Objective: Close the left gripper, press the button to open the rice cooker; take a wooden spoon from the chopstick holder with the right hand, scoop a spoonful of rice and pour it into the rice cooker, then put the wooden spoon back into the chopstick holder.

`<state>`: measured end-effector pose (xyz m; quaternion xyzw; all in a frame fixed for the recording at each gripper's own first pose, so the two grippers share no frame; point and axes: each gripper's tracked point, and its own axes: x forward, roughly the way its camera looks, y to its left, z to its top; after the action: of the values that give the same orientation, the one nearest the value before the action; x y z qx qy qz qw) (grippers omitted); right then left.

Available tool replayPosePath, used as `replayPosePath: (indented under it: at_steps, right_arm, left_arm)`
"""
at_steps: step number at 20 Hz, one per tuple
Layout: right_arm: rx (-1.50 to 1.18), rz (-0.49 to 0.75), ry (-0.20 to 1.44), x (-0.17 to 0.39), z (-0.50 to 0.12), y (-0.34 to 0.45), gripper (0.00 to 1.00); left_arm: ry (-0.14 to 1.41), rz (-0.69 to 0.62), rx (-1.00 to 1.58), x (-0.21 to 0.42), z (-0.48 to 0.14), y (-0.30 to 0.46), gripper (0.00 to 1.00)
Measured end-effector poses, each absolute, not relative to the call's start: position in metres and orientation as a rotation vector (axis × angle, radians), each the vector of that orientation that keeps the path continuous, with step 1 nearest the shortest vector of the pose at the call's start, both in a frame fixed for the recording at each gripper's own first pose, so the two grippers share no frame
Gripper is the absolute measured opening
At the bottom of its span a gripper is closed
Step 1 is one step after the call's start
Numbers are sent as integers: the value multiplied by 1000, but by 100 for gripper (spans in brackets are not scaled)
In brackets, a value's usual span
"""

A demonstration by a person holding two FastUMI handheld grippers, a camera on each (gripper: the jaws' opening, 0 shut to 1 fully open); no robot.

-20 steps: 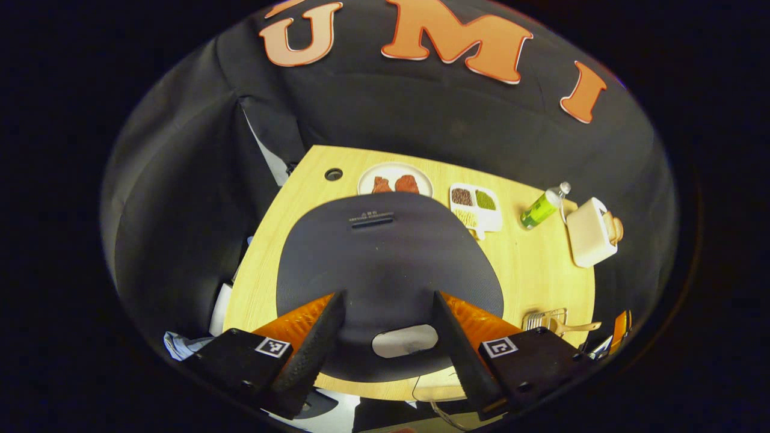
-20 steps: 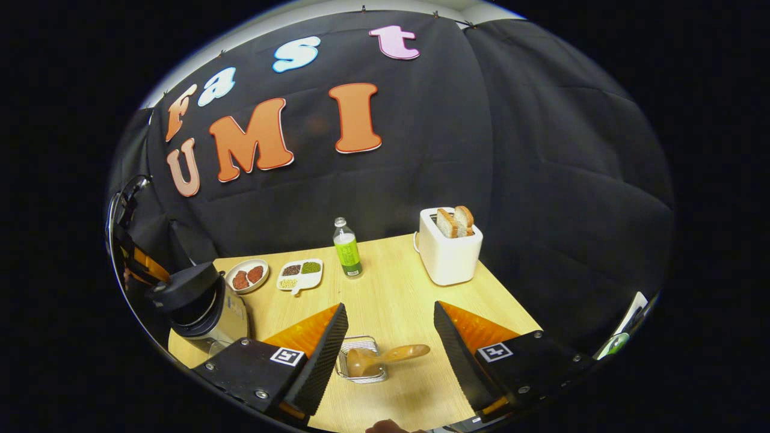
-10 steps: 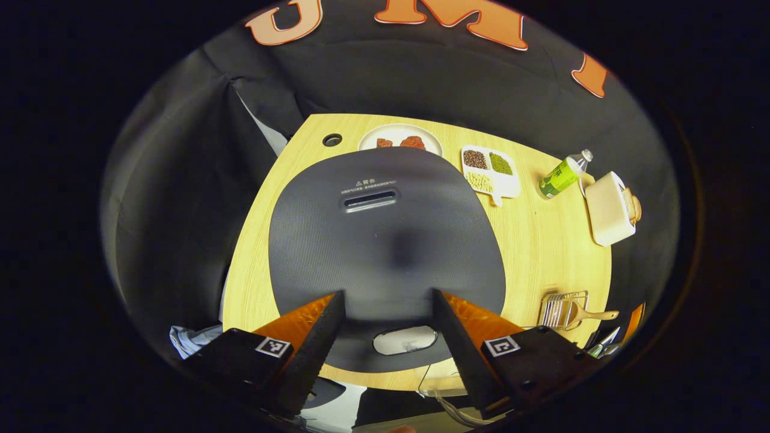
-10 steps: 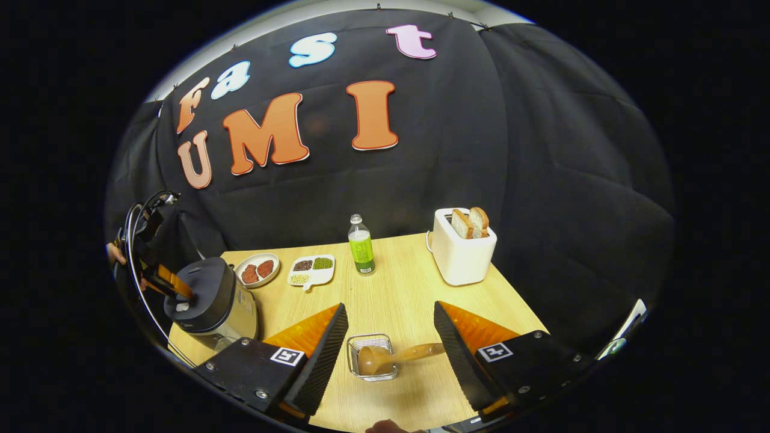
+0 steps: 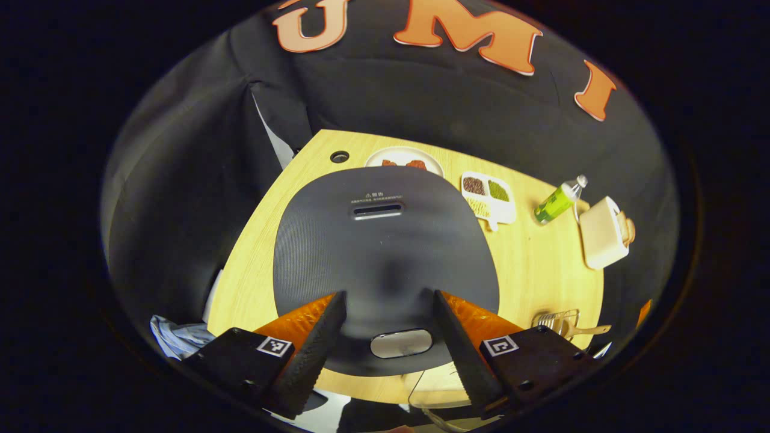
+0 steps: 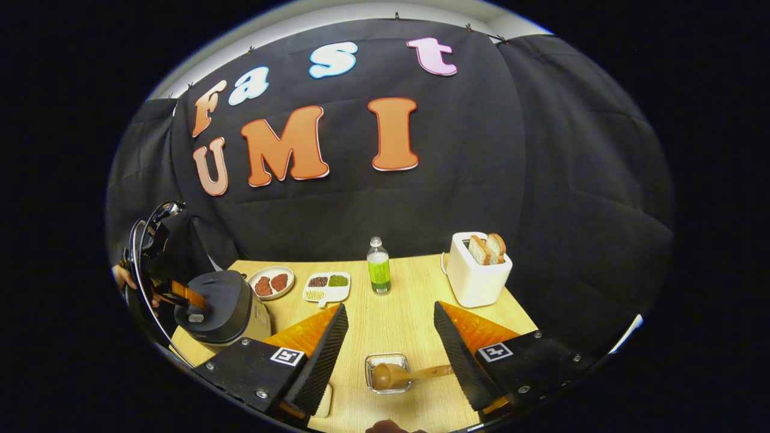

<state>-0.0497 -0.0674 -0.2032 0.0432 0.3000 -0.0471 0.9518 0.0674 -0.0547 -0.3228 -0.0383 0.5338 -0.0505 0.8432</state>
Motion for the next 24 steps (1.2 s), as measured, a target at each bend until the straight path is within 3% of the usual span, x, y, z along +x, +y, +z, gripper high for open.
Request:
replayPosePath:
  at_steps: [10, 12, 24]
  right_arm:
    - [21, 2, 326, 9, -99, -18, 89]
    - [17, 28, 294, 14, -88, -5, 89]
    - [12, 101, 170, 11, -62, 30, 89]
  left_arm:
    - [430, -152, -33, 94, -133, -45, 100]
    - [331, -165, -13, 88, -103, -44, 96]
    - [33, -205, -3, 52, -38, -36, 99]
